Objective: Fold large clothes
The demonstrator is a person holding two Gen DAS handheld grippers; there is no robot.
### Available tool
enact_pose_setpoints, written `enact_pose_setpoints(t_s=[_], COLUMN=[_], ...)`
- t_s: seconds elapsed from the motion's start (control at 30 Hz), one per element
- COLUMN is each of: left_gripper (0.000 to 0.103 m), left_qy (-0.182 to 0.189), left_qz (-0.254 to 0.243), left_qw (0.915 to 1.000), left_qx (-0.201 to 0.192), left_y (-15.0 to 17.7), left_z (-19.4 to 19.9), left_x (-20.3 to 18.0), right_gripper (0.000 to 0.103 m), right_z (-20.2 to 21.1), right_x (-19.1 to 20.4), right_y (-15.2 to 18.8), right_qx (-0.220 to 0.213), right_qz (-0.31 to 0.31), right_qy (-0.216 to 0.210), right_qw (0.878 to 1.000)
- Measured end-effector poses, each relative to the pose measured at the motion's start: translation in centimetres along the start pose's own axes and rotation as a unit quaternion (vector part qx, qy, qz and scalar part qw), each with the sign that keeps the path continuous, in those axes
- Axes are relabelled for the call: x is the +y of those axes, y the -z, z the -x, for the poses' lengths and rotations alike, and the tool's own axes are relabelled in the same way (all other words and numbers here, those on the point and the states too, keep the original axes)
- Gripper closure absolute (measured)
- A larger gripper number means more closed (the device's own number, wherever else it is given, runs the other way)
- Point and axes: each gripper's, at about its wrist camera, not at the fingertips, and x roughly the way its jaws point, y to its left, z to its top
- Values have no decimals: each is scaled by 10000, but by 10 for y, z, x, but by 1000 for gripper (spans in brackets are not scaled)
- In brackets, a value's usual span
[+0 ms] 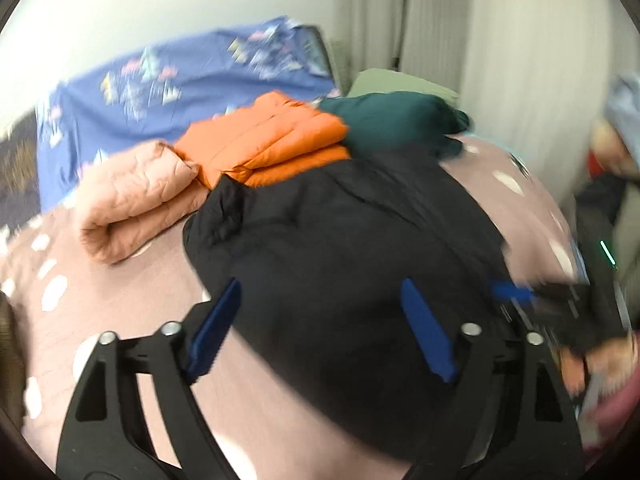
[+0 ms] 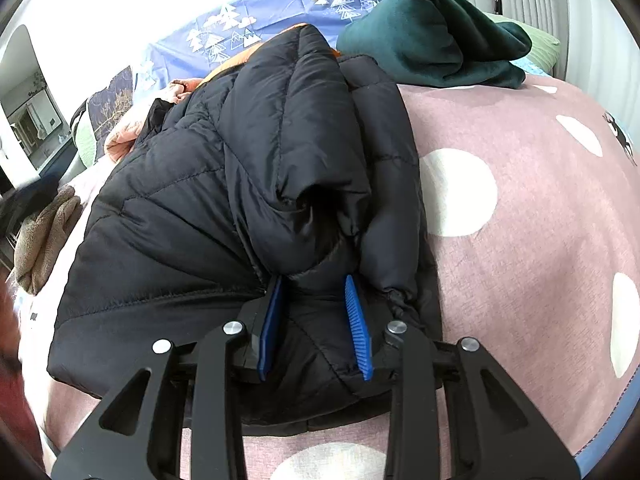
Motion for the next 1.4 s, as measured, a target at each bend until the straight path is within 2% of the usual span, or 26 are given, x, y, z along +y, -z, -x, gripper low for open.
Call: enact_pose_setpoints(t_s=[0.13, 0.27, 0.37, 0.43, 0.53, 0.6, 0.67, 0.77, 0.8, 0.87, 0.93, 0.97, 1.03, 1.13, 1.23, 1.33, 1.4], left_gripper=[15, 15, 15, 15, 13, 11, 11, 12, 15, 28, 55, 60, 68, 68, 68, 68, 63], left_qy=[28, 43, -400, -760, -931, -1189, -1115, -1035, -958, -467, 43, 334, 456, 359, 364, 650, 612], left_qz=[-399, -557, -488, -258, 169, 32, 56, 0, -14, 73, 184, 240, 182, 93, -22, -2, -69], left_qw=[9987, 9966, 9955, 9945, 9928, 9887, 9885, 9892, 9894, 9911, 9907, 9898, 9918, 9975, 9992, 9978, 9977], left_qx=[325, 600, 711, 679, 735, 917, 1016, 1038, 1094, 1248, 1351, 1366, 1184, 604, 146, 116, 293], left_y=[53, 80, 81, 78, 80, 93, 104, 102, 101, 99, 95, 89, 74, 37, -10, -52, -75], left_z=[26, 17, -7, -17, -16, -21, -23, -14, -9, 7, 21, 30, 41, 48, 26, -23, -64], left_x=[-40, -67, -72, -67, -48, -39, -35, -38, -38, -34, -31, -30, -29, -26, -26, -25, -29], right_gripper=[70, 69, 69, 69, 70, 70, 70, 70, 70, 70, 70, 70, 70, 69, 69, 69, 69], right_z=[0, 0, 1, 1, 0, -1, -1, -1, -1, -1, -1, -1, 0, 0, 0, 0, 0], right_x=[1, 1, 0, -1, -5, -6, -3, -2, -3, -5, -7, -6, -4, -3, -4, -4, -4], right_y=[1, 1, 1, 1, 1, 0, 0, 1, 1, 0, 0, 0, 1, 2, 2, 1, 2], right_qx=[-23, -24, -39, -57, -44, 29, 40, 15, 25, 40, 34, 24, 1, -16, -20, -16, -26], right_qz=[26, 1, 3, -2, -24, -31, 21, 62, 55, 30, -8, 0, 39, 73, 72, 81, 106], right_qy=[15, 3, 0, -14, -72, -251, -235, -189, -219, -278, -321, -313, -276, -254, -306, -285, -264], right_qw=[10000, 10000, 10000, 10000, 10000, 9997, 9997, 9998, 9997, 9996, 9995, 9995, 9996, 9996, 9995, 9996, 9996])
